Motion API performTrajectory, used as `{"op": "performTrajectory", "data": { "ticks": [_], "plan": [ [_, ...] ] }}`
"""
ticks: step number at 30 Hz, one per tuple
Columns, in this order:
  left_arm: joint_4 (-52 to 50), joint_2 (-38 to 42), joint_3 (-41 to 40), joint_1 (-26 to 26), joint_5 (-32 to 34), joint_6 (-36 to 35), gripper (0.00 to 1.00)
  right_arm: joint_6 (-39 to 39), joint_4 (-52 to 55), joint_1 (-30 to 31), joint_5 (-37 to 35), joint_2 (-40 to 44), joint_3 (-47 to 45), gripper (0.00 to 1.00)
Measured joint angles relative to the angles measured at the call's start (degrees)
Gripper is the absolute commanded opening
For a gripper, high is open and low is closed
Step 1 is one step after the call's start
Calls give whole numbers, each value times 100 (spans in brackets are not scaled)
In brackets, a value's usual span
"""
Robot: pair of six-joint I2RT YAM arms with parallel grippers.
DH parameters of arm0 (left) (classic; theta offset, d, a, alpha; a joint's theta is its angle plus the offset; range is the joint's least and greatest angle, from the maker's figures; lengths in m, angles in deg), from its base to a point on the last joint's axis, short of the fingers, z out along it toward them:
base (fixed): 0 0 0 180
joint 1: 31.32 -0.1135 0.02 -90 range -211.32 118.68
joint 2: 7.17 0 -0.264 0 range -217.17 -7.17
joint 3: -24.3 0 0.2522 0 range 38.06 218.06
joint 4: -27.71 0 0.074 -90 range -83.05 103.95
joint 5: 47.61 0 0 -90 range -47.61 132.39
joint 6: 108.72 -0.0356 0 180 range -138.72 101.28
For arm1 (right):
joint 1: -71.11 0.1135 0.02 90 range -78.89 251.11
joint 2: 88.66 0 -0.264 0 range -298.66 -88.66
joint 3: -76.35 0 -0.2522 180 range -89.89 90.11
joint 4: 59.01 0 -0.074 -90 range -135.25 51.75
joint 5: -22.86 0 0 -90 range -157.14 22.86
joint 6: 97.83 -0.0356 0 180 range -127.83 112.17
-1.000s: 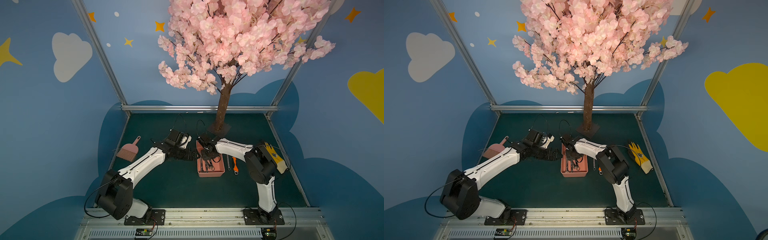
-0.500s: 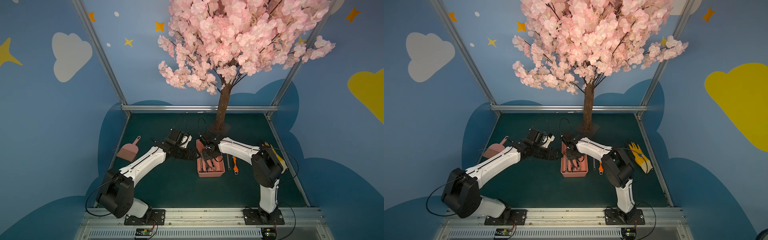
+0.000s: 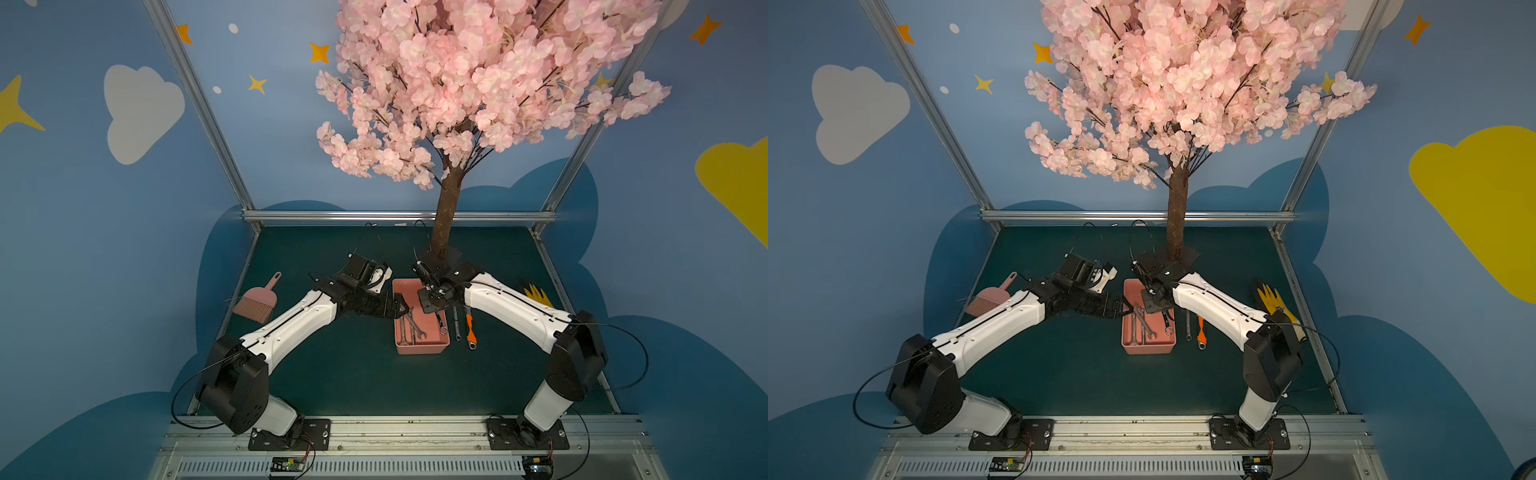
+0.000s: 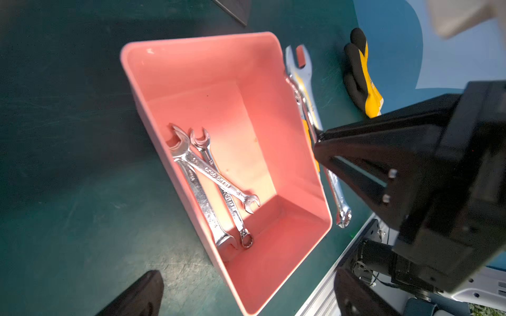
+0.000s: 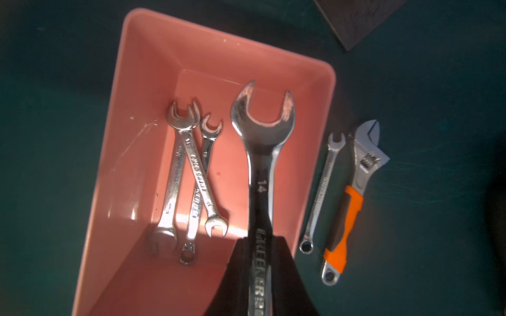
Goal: Take out the wrench from the storage box
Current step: Place the wrench at the center of the board.
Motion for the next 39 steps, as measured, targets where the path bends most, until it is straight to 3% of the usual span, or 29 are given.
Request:
{"op": "performTrajectory", "data": {
  "ticks": [8, 19, 32, 39],
  "plan": [
    [15, -321, 339, 354, 24, 90, 100, 177, 2, -1056, -103, 929, -1064, 0],
    [9, -411, 365, 426, 140, 142, 100, 780, -905, -2457, 83, 868, -2345, 0],
    [7, -476, 365, 426, 256, 199, 100, 1117, -1449, -2702, 431, -295, -1963, 0],
    [-15, -518, 365, 426, 273, 199, 100, 1104, -1392, -2728, 483, -393, -1908, 1]
  ]
}}
